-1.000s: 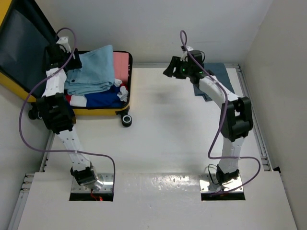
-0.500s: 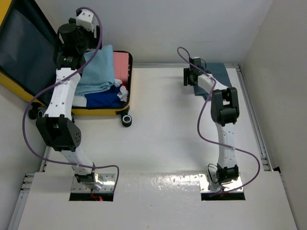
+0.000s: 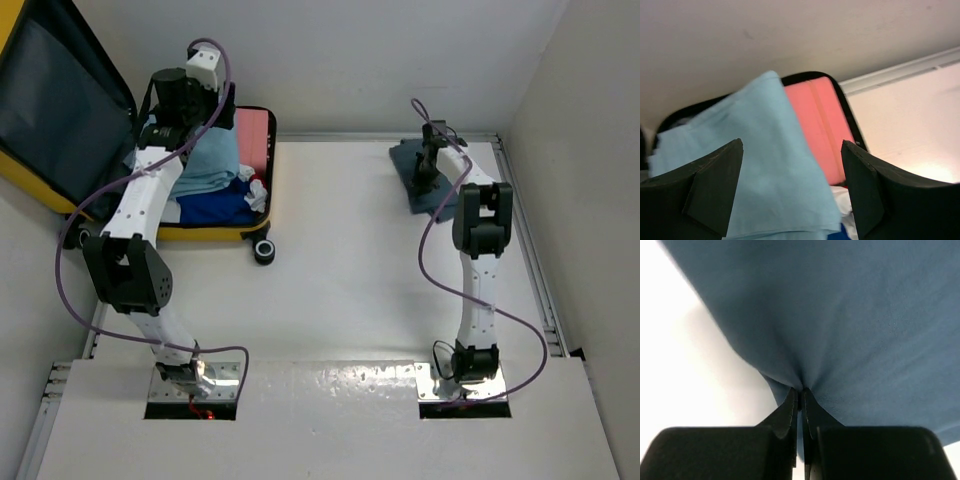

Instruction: Pack the luggage

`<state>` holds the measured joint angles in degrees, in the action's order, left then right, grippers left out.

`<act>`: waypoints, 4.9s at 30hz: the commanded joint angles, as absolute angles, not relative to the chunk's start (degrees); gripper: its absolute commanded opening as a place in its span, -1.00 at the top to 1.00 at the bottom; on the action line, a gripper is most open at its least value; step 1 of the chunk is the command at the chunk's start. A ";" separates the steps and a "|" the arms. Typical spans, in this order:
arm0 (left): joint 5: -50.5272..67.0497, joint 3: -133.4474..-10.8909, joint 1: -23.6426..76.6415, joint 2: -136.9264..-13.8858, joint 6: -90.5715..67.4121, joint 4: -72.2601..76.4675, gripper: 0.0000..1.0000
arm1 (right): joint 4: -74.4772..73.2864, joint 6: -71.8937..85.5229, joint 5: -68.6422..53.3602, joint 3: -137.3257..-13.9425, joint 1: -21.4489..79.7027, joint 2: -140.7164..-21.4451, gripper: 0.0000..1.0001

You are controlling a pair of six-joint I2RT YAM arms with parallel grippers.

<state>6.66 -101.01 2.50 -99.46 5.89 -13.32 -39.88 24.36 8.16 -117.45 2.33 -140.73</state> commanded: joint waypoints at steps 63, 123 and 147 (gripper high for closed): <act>17.06 -105.92 24.26 -116.30 -10.03 -10.11 1.00 | -19.62 31.72 -35.68 -90.95 2.54 -109.87 1.00; -35.33 -131.91 -15.46 -108.71 44.91 -7.82 -0.67 | -10.99 32.17 -37.71 -99.58 16.00 -116.10 -0.04; -13.80 -121.55 -7.91 -103.10 33.06 -7.90 0.90 | -12.48 29.53 -36.30 -96.07 16.26 -113.82 -0.04</act>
